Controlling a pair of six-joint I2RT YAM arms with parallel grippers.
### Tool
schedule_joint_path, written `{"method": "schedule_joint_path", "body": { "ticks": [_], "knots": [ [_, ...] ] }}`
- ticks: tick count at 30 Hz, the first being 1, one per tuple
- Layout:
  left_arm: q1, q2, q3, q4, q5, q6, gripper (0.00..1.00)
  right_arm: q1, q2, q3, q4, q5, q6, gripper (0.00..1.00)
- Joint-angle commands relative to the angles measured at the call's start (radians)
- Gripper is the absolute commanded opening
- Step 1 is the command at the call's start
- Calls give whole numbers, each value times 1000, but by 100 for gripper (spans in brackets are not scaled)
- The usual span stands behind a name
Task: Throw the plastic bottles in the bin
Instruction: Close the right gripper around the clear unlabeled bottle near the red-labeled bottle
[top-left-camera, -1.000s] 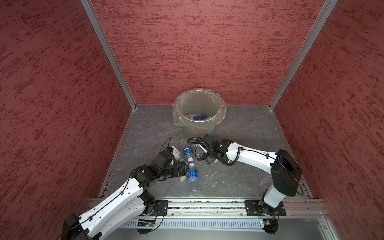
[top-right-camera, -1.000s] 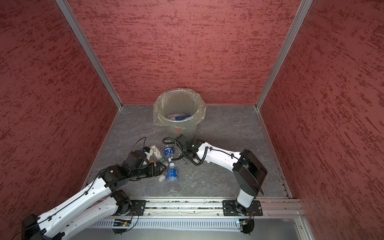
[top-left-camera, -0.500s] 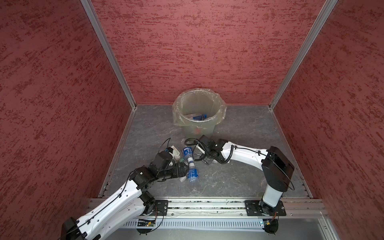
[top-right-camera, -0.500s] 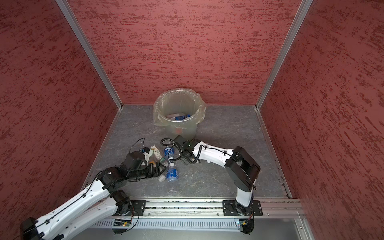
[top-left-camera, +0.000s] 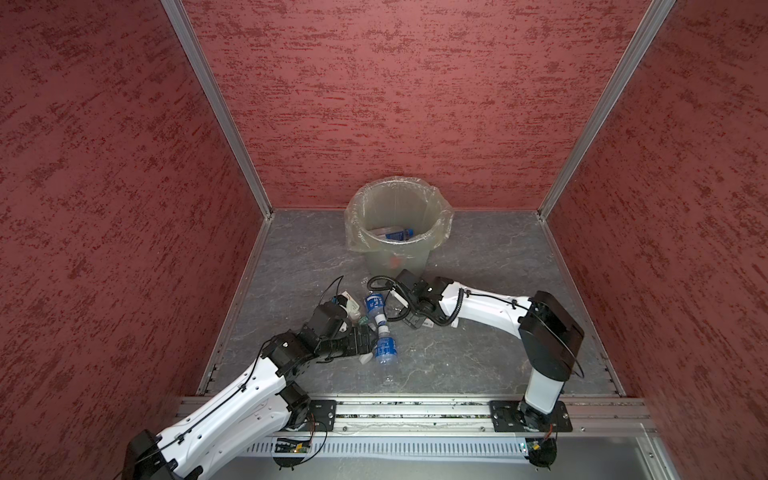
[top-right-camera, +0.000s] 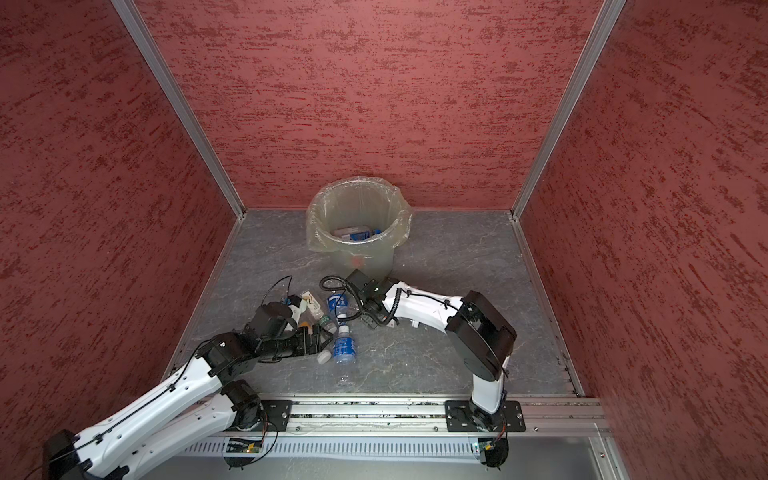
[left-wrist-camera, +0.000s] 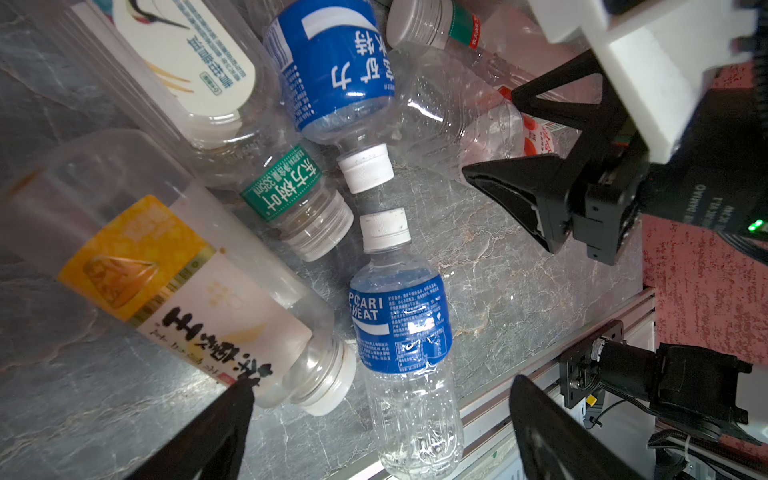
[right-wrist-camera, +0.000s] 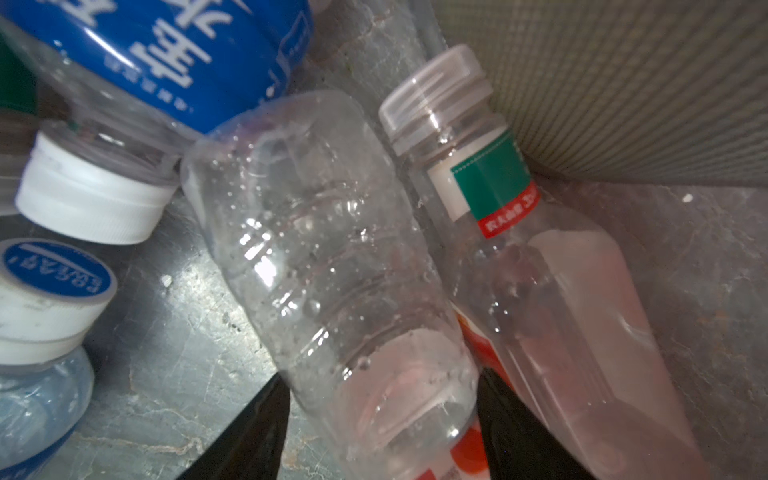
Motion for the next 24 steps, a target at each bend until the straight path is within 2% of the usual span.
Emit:
{"method": "schedule_joint_path", "body": {
  "ticks": [1, 15, 24],
  "knots": [
    [-4, -6, -9, 19, 7, 16, 96, -2, 36, 28, -34, -37, -19, 71],
    [-4, -2, -22, 37, 10, 12, 97, -3, 40, 5, -43, -84, 2, 70],
    [-4, 7, -15, 42, 14, 18, 97, -6, 42, 13, -41, -97, 6, 76]
  ]
}}
